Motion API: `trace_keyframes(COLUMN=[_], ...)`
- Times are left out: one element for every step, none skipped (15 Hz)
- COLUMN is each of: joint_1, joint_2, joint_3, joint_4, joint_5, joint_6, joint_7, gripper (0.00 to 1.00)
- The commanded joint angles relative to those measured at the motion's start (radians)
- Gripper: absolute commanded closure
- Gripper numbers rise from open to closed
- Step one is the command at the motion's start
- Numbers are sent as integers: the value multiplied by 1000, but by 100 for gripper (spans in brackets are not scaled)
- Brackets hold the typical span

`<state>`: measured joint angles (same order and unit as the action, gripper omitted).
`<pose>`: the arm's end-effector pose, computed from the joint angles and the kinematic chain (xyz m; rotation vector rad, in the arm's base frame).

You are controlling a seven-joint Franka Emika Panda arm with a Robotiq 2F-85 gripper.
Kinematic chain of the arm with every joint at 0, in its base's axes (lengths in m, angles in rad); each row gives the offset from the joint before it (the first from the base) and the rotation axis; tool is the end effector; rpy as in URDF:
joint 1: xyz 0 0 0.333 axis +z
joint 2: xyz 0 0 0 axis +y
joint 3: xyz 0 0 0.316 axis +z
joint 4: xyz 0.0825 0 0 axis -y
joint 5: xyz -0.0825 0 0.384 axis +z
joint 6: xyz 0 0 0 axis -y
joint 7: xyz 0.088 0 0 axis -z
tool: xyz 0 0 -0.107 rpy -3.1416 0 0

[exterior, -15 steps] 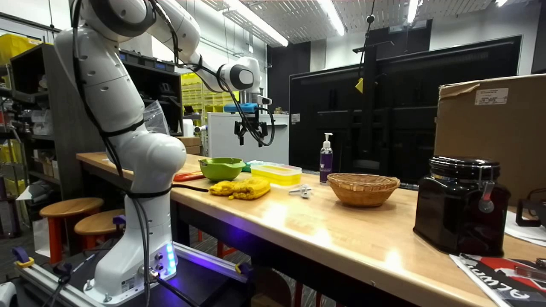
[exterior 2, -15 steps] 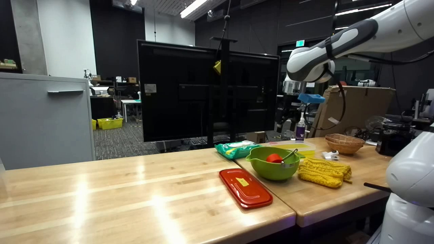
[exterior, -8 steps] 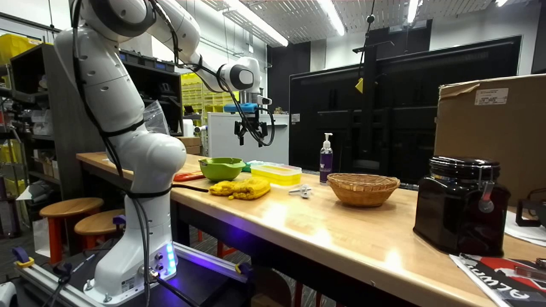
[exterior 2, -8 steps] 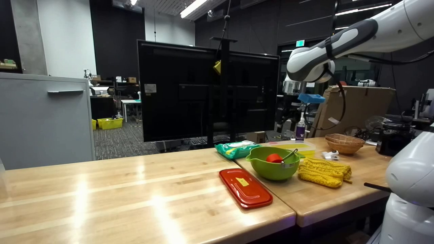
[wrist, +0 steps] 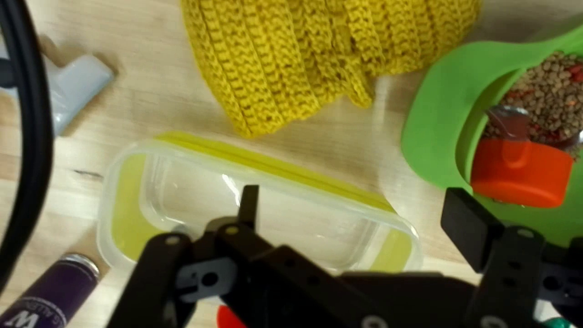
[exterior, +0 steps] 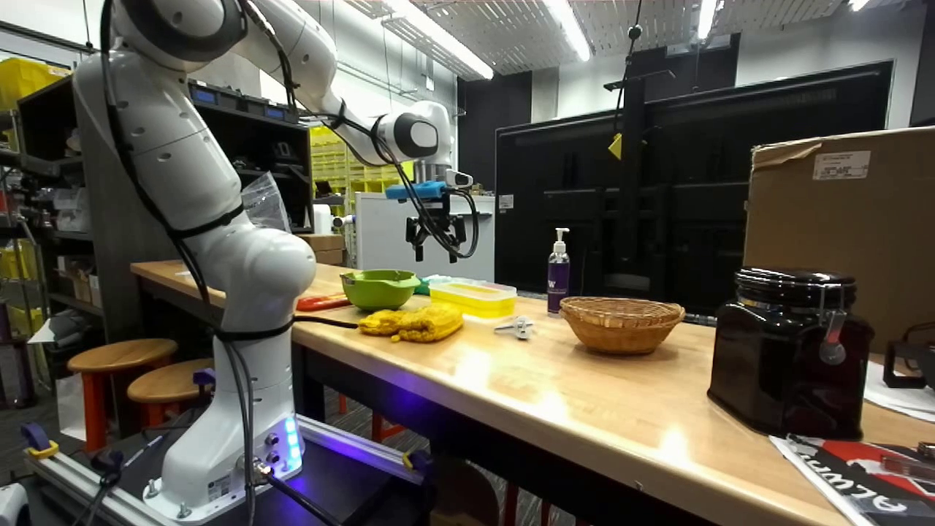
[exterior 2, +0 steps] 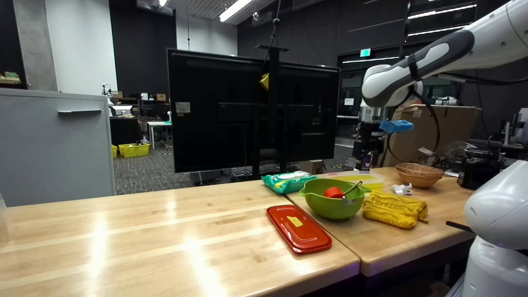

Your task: Move the yellow cloth to the right, then unfold it

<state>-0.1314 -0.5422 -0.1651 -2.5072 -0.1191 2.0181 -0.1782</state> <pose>0.3690 -0.1227 0.4697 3.1059 -0.0746 0.0660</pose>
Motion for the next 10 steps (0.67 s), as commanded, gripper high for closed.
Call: trace_keyframes(joint_1=[-59, -79, -101, -121, -140, -159, -122, -138, -146, -148], joint_2=[-156, -192, -226, -261, -295, -313, -223, -253, -274, -287], joint_3=[-33, -44, -54, -66, -79, -95, -84, -96, -103, -106], joint_4=[-121, -149, -172, -194, -215, -231, -170, -189, -202, -210], joint_5=[-44, -53, -65, -74, -82, -91, -66, -73, -75, -76], joint_6=[-24, -31, -43, -57, -68, -70, -64, -68, -69, -70], joint_7=[-17, -15, -9, -11, -12, -16, -5, -8, -9, -10], gripper=[0, 0, 0, 0, 0, 0, 0, 0, 0, 0])
